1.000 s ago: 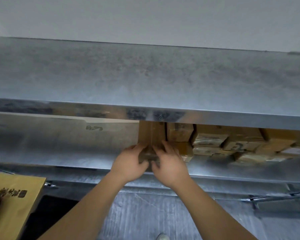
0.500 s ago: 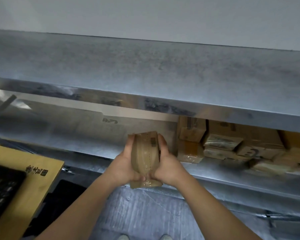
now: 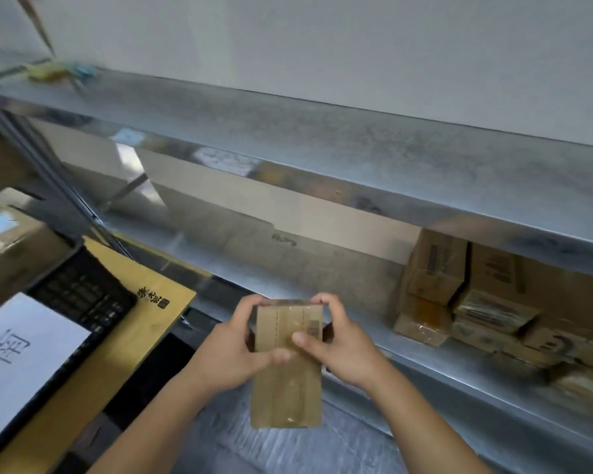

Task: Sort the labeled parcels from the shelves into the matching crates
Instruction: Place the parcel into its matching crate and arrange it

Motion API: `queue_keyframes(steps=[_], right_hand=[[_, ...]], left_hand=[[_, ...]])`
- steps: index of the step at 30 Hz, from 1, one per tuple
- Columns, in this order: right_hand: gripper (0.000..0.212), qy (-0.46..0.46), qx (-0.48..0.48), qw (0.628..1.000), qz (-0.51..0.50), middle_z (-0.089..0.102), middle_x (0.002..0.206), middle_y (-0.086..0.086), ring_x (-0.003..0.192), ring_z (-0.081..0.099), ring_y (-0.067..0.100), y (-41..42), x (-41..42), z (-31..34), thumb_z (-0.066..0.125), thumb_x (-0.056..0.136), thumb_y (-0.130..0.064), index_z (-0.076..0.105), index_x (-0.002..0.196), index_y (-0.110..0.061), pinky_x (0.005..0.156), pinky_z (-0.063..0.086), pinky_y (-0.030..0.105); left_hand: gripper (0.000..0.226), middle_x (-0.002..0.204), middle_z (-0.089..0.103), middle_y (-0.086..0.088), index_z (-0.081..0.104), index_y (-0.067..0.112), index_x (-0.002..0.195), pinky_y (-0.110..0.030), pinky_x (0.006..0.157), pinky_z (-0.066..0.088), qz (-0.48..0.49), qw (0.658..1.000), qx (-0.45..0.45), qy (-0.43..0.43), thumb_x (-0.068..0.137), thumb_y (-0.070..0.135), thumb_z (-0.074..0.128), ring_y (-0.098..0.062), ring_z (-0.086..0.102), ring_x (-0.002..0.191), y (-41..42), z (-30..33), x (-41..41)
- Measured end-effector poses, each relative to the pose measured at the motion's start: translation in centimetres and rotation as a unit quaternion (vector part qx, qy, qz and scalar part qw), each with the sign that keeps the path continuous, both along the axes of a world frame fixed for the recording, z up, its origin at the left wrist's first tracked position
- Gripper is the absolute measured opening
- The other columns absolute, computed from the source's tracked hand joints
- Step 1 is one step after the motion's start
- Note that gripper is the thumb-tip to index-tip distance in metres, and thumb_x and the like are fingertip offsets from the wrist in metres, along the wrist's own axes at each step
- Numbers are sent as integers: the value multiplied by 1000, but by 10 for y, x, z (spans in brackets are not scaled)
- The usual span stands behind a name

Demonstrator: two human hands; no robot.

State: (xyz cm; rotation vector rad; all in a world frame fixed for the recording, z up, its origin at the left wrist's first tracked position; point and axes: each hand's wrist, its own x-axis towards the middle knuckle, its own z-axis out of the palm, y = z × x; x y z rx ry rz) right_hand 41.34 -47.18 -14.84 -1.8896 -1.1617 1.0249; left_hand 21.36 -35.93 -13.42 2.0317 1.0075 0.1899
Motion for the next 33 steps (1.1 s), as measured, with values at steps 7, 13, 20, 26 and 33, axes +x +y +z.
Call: queue_keyframes(steps=[7, 13, 20, 26, 33], right_hand=[[31, -52, 77, 995, -29, 58, 67, -7, 58, 50, 4, 7, -60, 33, 56, 99, -52, 41, 87, -28, 69, 49, 37], [76, 26, 95, 995, 30, 71, 102, -4, 89, 70, 7, 5, -127, 48, 79, 76, -19, 38, 114, -70, 80, 60, 29], [80, 10, 114, 981, 159, 54, 131, -8, 117, 55, -5, -3, -238, 55, 75, 81, -43, 33, 146, -61, 96, 48, 19], [74, -8, 124, 970, 211, 43, 134, -15, 122, 47, -9, -5, -316, 51, 78, 88, -39, 35, 147, -56, 94, 47, 14], [83, -4, 128, 948, 290, 22, 148, -38, 113, 38, -29, 2, -398, 66, 83, 84, -20, 38, 148, -47, 81, 51, 10]], left_hand=[[30, 65, 62, 5, 41, 30, 88, -43, 61, 47, 71, 994, 80, -37, 97, 58, 44, -10, 54, 55, -18, 28, -65], [99, 104, 67, 20, 20, 63, 135, -16, 70, 53, 103, 992, 53, -53, 73, 29, 88, 3, 68, 87, -38, 43, -144], [88, 121, 43, 16, 19, 73, 137, -11, 90, 38, 148, 984, 90, -29, 72, 62, 78, 11, 42, 111, -71, 39, -260], [71, 118, 41, 20, 32, 62, 139, -21, 95, 48, 230, 965, 102, -72, 79, 65, 68, 7, 47, 110, -98, 34, -341], [76, 125, 32, 26, 38, 52, 143, -23, 97, 51, 305, 943, 110, -70, 76, 60, 74, 12, 41, 117, -125, 38, -418]])
